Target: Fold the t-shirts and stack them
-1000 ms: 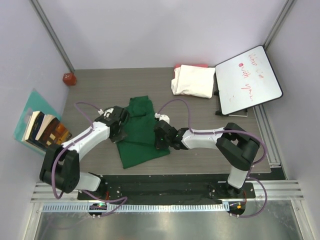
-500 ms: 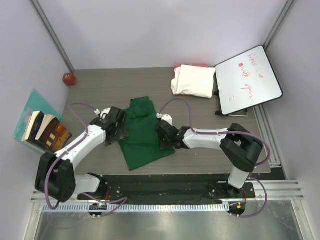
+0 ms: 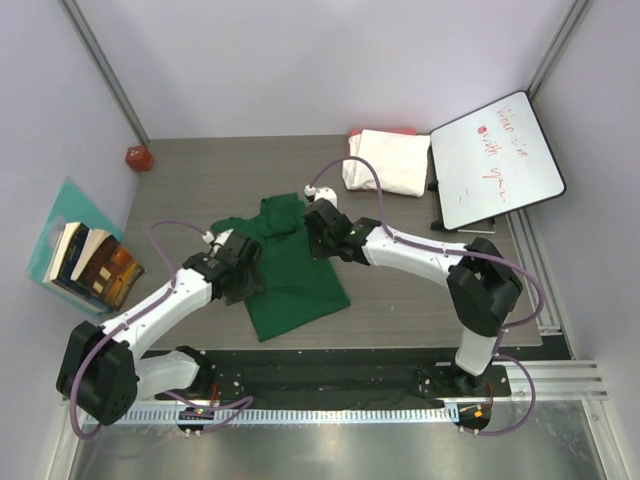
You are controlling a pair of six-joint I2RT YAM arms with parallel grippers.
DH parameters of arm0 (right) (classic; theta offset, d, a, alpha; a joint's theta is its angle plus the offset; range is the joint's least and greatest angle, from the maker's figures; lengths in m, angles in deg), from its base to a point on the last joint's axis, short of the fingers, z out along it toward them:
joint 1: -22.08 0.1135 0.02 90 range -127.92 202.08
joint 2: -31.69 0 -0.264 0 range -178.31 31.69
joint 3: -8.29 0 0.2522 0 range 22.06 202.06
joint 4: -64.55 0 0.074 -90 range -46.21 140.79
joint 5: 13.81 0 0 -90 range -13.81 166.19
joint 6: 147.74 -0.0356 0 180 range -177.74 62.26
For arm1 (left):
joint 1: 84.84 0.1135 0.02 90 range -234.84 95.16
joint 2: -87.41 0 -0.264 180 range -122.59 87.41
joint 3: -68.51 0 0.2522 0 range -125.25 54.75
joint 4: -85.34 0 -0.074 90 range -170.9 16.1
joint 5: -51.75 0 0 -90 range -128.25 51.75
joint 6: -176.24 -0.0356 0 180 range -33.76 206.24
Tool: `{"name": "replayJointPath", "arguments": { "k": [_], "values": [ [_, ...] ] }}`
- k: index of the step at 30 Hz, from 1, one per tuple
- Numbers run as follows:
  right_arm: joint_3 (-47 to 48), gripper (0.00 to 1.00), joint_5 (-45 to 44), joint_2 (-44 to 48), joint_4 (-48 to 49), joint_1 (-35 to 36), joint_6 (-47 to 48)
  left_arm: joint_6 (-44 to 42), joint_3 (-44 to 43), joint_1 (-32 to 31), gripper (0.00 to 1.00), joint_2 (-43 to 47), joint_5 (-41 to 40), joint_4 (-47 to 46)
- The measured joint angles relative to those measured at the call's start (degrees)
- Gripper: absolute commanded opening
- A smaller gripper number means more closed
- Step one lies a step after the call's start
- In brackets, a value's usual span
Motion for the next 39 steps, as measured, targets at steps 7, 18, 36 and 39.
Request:
{"name": "replayJointPath", "arguments": {
  "k": [7, 18, 36, 39],
  "values": [
    [7.93, 0.01, 1.62, -10.34, 1.2, -4.26, 3.54, 2.71, 0.33, -6.97, 0.28, -6.86, 0.31, -3.5],
    [10.78, 0.01, 4.39, -18.53, 4.11, -5.25, 4.72, 6.12, 0.87, -10.34, 0.01, -11.08, 0.11, -4.66],
    [10.01, 0.01, 4.52, -18.99, 7.76, -8.68, 3.37, 4.46, -10.56, -8.55, 0.43, -23.82, -7.04, 5.99],
    [9.97, 0.01, 3.87, -18.99, 7.98, -10.21, 3.04, 1.51, -15.19, -7.08, 0.51, -27.69, -7.08, 6.03]
  ]
}}
